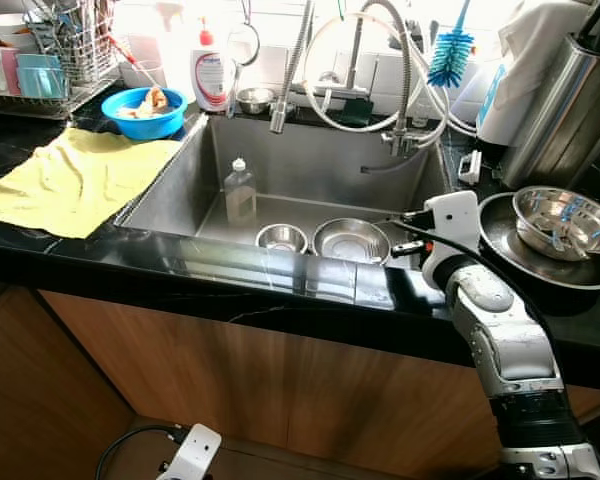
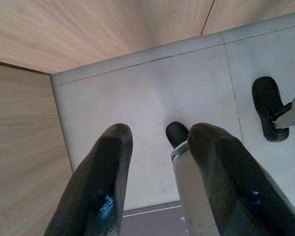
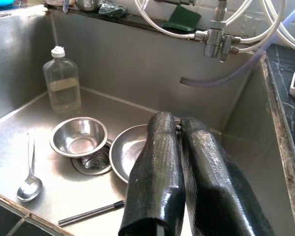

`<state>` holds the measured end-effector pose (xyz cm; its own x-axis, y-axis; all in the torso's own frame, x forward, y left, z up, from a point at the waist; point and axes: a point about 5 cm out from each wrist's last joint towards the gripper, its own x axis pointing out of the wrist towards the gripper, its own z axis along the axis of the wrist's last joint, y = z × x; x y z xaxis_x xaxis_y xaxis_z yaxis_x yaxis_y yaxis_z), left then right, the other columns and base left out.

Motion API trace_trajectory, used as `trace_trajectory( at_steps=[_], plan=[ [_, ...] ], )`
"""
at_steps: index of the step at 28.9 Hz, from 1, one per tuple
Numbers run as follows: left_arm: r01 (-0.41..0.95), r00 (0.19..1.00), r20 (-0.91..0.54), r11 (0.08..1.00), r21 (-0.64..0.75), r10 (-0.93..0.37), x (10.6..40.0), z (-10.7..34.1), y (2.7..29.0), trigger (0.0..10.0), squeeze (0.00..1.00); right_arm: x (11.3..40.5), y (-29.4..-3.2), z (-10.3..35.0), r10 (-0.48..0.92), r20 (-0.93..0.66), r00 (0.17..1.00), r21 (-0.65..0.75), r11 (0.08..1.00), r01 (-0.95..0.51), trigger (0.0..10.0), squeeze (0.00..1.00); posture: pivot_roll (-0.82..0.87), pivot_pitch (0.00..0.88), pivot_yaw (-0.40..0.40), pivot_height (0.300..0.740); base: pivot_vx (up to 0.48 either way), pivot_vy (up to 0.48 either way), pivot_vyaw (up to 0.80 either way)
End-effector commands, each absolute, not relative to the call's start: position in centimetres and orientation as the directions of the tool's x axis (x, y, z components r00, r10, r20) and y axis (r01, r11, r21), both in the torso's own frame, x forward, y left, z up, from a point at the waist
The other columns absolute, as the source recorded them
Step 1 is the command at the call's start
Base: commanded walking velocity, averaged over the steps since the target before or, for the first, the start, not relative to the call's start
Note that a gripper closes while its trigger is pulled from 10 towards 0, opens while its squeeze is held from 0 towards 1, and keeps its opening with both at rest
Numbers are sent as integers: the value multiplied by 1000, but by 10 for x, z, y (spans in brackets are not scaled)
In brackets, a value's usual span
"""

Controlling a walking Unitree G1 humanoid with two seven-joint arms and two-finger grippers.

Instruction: Kitchen organization

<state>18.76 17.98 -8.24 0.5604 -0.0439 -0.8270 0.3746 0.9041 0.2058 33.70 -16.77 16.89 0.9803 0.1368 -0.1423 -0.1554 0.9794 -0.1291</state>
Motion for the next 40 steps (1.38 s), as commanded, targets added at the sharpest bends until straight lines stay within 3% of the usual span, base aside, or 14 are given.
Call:
trace_trajectory(
  at_steps=[1, 11, 12, 14, 15, 16, 17, 19, 31, 37, 38, 39, 40],
  plan=[
    [382, 549, -835, 900, 209, -39, 185, -84, 182, 10000, 0, 338, -169, 170, 127, -138, 982, -128, 981, -145, 10000, 0, -131, 19, -49, 740, 0, 0, 0],
    [388, 546, -837, 898, 209, -41, 184, -84, 182, 10000, 0, 339, -176, 168, 30, -138, 990, -135, 990, -49, 10000, 0, -124, 9, -49, 740, 0, 0, 0],
    [388, 546, -837, 897, 209, -41, 184, -84, 182, 10000, 0, 339, -177, 169, 29, -136, 990, -135, 990, -48, 10000, 459, -124, 9, -49, 740, 0, 0, 0],
    [391, 545, -837, 897, 209, -42, 183, -84, 182, 10000, 0, 339, -180, 169, 15, -132, 991, -136, 990, -34, 10000, 612, -124, 4, -51, 740, 0, 0, 0],
    [391, 545, -838, 896, 209, -42, 183, -84, 182, 10000, 0, 339, -181, 169, 11, -132, 991, -137, 990, -29, 10000, 612, -124, 4, -51, 740, 0, 0, 0],
    [391, 544, -838, 897, 208, -43, 183, -85, 182, 10000, 0, 339, -182, 169, 5, -131, 991, -138, 990, -23, 10000, 922, -123, 1, -51, 740, 0, 0, 0],
    [391, 544, -838, 897, 208, -43, 182, -85, 182, 10000, 0, 339, -182, 170, 2, -129, 992, -139, 990, -20, 10000, 992, -123, 0, -51, 740, 0, 0, 0],
    [391, 544, -838, 897, 207, -43, 182, -85, 182, 10000, 0, 339, -183, 170, -2, -128, 992, -139, 990, -16, 10000, 1000, -123, 0, -51, 740, 0, 0, 0],
    [393, 541, -840, 896, 208, -43, 181, -85, 182, 10000, 0, 338, -182, 181, -32, -55, 998, -171, 985, 22, 10000, 976, -124, 0, -50, 740, 0, 0, 0],
    [392, 543, -839, 896, 209, -42, 182, -85, 182, 10000, 0, 331, -191, 200, -134, 75, 988, -186, 972, 146, 10000, 973, -127, 2, -50, 740, 0, 0, 0],
    [392, 543, -839, 896, 209, -42, 182, -85, 182, 10000, 0, 328, -194, 204, -163, 107, 981, -178, 967, 181, 10000, 706, -132, 7, -46, 740, 0, 0, 0],
    [392, 543, -839, 896, 209, -42, 182, -85, 182, 10000, 0, 328, -194, 204, -163, 107, 981, -178, 967, 181, 10000, 706, -132, 7, -46, 740, 0, 0, 0],
    [393, 544, -838, 895, 210, -42, 183, -84, 182, 10000, 0, 324, -198, 209, -207, 147, 967, -155, 961, 229, 10000, 0, -135, 11, -44, 740, 0, 0, 0]
  ],
)
